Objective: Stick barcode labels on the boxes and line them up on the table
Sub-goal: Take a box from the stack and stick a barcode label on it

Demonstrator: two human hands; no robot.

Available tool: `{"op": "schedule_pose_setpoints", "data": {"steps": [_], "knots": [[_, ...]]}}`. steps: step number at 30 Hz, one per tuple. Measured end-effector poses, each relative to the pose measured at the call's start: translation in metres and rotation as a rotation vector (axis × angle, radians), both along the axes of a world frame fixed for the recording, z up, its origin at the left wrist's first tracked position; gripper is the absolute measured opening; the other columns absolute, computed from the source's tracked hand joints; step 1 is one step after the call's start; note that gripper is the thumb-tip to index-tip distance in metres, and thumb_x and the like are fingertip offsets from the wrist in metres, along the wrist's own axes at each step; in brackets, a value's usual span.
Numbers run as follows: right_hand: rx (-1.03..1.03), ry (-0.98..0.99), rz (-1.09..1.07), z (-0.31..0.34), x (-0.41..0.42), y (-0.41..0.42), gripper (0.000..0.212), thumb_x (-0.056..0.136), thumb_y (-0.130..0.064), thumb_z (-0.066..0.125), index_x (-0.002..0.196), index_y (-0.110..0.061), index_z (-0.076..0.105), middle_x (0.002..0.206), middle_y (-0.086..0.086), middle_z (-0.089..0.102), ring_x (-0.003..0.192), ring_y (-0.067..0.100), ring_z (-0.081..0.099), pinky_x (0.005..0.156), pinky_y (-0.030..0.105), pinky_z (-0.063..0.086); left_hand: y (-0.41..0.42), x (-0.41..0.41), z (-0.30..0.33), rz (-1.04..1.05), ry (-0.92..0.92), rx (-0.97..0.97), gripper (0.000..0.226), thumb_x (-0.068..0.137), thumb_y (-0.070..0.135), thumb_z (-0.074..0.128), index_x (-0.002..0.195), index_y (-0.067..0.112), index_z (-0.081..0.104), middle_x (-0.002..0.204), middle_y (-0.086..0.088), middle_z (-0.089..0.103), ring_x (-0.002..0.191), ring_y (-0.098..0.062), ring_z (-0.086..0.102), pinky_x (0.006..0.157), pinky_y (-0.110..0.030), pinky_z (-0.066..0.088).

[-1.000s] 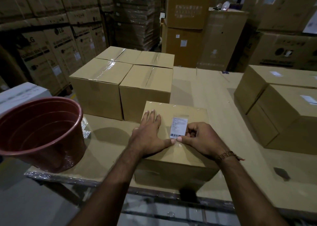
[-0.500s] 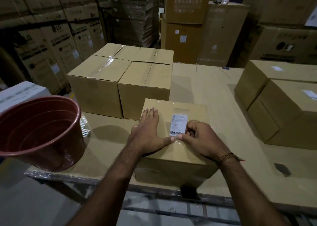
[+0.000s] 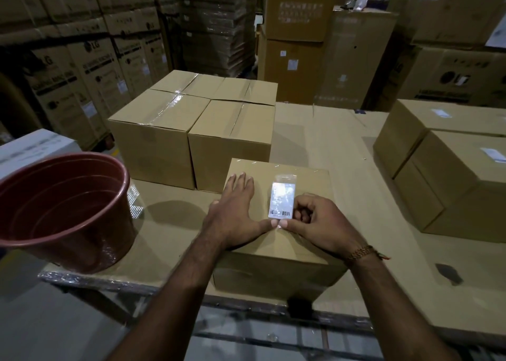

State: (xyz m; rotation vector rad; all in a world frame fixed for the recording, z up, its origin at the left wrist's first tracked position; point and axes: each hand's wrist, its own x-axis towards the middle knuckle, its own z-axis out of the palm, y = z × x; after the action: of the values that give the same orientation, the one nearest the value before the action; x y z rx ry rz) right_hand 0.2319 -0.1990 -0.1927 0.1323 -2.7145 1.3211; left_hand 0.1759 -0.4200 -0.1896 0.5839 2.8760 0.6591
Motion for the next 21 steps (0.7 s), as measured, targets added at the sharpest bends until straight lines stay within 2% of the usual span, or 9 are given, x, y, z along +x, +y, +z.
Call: {"op": "schedule_pose_setpoints", "data": {"steps": [3,6,11,15,18,21], "knots": [[0.034,0.010,-0.017,-0.002,-0.002,0.001,0.017,0.082,-0.031,0.092,0.085,-0.028,0.076,0.077,-0.009,0.055,0.064,0.002,0.048,0.059,0.015,0.041,0.000,0.000,0.001,-0.002,0.001,-0.005,0.122,0.083,0.083,0.060,0.169,0.025,-0.004,0.175,0.010,-0.015,0.160,-0.009,-0.016,0.124,-0.060,0.020],[0.057,0.047,-0.070,-0.009,-0.003,0.000,0.029,0.082,-0.031,0.091,0.072,-0.021,0.066,0.073,-0.010,0.054,0.061,0.003,0.047,0.057,0.016,0.038,0.000,0.000,0.002,-0.006,-0.002,-0.005,0.121,0.083,0.084,0.060,0.169,0.026,-0.003,0.175,0.010,-0.015,0.160,-0.010,-0.016,0.124,-0.061,0.020],[0.032,0.054,-0.090,-0.012,-0.002,-0.002,0.026,0.083,-0.032,0.089,0.080,-0.013,0.071,0.073,-0.008,0.054,0.061,0.002,0.048,0.058,0.014,0.039,0.000,0.000,0.000,-0.013,-0.015,0.028,0.121,0.081,0.086,0.059,0.169,0.028,0.000,0.175,0.011,-0.013,0.160,-0.009,-0.016,0.125,-0.063,0.019],[0.010,0.077,-0.081,-0.014,-0.003,-0.003,0.021,0.084,-0.033,0.087,0.089,-0.016,0.077,0.076,-0.004,0.058,0.062,0.002,0.049,0.059,0.014,0.040,-0.001,-0.002,-0.002,-0.016,-0.011,0.035,0.125,0.073,0.094,0.050,0.169,0.029,0.003,0.176,0.011,-0.012,0.160,-0.009,-0.016,0.125,-0.063,0.020],[-0.039,0.073,-0.073,-0.013,-0.001,-0.002,0.024,0.082,-0.039,0.086,0.089,-0.018,0.077,0.075,-0.010,0.057,0.063,0.002,0.049,0.059,0.014,0.040,-0.001,-0.005,-0.006,-0.017,-0.005,0.031,0.116,0.077,0.091,0.053,0.169,0.035,0.009,0.176,0.011,-0.011,0.160,-0.010,-0.015,0.123,-0.064,0.020],[-0.051,0.066,-0.075,-0.013,-0.002,-0.001,0.019,0.084,-0.033,0.088,0.088,-0.018,0.077,0.076,-0.011,0.057,0.063,0.002,0.048,0.060,0.017,0.042,-0.001,-0.006,-0.008,-0.018,-0.003,0.049,0.109,0.078,0.089,0.053,0.167,0.041,0.013,0.176,0.011,-0.011,0.160,-0.009,-0.015,0.122,-0.065,0.019]]}}
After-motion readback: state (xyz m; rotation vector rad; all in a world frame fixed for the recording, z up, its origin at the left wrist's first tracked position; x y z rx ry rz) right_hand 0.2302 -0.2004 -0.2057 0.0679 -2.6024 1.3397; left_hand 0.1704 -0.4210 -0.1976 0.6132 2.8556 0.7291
